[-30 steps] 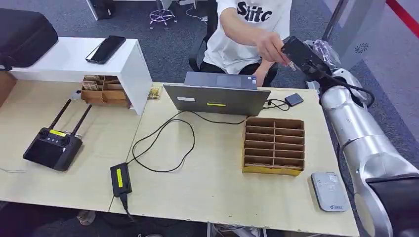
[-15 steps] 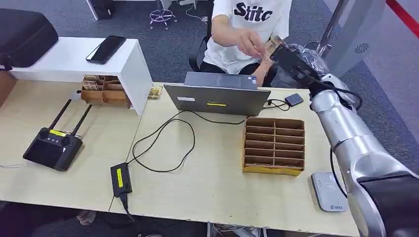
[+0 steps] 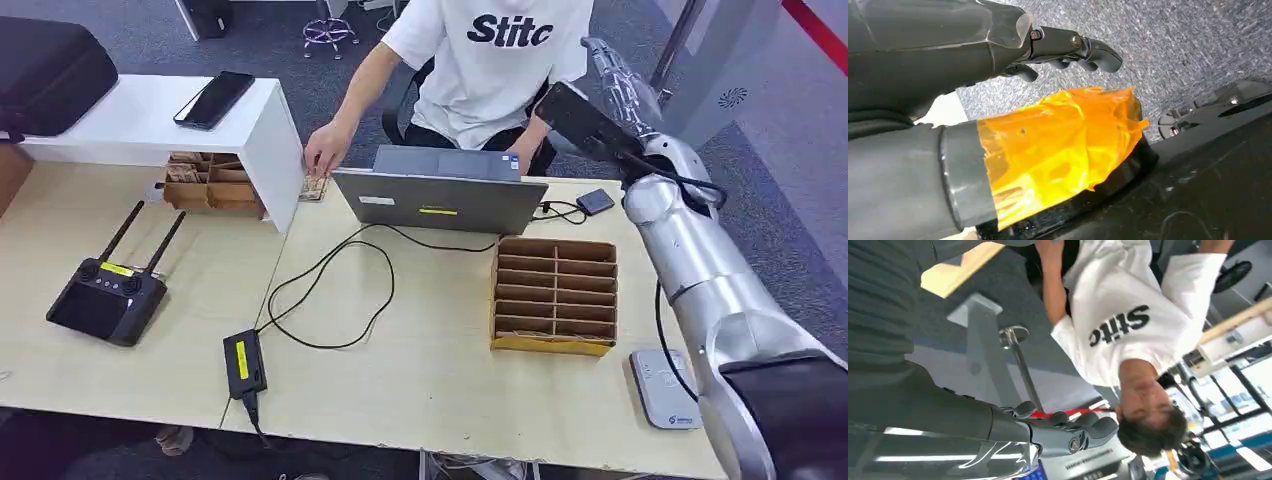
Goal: Pass the card to the sensor for recognition and then transmit it.
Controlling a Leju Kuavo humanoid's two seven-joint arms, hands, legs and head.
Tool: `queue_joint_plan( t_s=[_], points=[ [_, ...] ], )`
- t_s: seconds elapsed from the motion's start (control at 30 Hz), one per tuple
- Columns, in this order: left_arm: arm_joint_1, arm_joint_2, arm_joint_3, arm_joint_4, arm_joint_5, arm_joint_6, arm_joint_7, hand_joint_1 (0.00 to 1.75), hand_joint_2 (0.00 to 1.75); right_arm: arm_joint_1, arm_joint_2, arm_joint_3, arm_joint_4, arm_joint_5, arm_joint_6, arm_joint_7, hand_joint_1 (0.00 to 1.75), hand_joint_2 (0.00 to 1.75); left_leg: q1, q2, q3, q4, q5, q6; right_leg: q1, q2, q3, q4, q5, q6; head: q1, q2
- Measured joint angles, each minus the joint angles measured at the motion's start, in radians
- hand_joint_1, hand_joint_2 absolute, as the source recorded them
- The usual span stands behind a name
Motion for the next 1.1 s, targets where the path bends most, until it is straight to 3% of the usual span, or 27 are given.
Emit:
queue_joint_plan(
  t_s=[0.27,0.53,0.6,0.7,1.1],
  points=[
    [0.011,-0.001,0.001,0.0,0.045,0.012,-0.016,0.0,0.0,0.223,-0.087,0.023,-0.354,-0.009,-0.051,-0.038,0.0,1.75,0.0,-0.001,0.0,0.0,0.0,0.0,0.0,-0.001,0.0,-0.001,0.0,0.0,0.0,0.0],
    [0.012,-0.001,0.001,0.0,0.048,0.012,-0.017,0.0,0.0,0.244,-0.095,0.021,-0.378,-0.013,-0.055,-0.044,0.0,1.75,0.0,-0.001,-0.001,0.0,0.0,0.0,0.0,-0.002,0.001,-0.001,0.0,0.0,0.0,0.0],
    [0.016,-0.001,0.002,0.0,0.06,0.013,-0.018,0.0,0.0,0.332,-0.124,0.013,-0.47,-0.025,-0.074,-0.063,0.0,1.75,0.0,-0.002,-0.001,0.0,0.0,0.0,0.0,-0.002,0.0,-0.001,0.0,0.0,0.0,0.0],
    [0.022,-0.006,0.012,0.0,0.101,0.021,-0.03,0.0,0.0,0.673,-0.212,-0.086,-0.767,-0.033,-0.154,-0.116,0.0,1.75,0.0,-0.002,-0.001,0.0,-0.001,0.001,0.0,-0.002,0.0,-0.001,-0.001,0.0,0.0,0.0],
    [0.031,-0.01,0.035,0.0,0.14,0.034,-0.04,0.0,0.0,1.031,-0.218,-0.259,-1.041,-0.063,-0.197,-0.187,0.0,1.75,0.0,-0.002,-0.003,0.0,-0.003,0.002,0.0,-0.003,0.0,-0.001,-0.002,0.0,0.0,0.0]
  ],
)
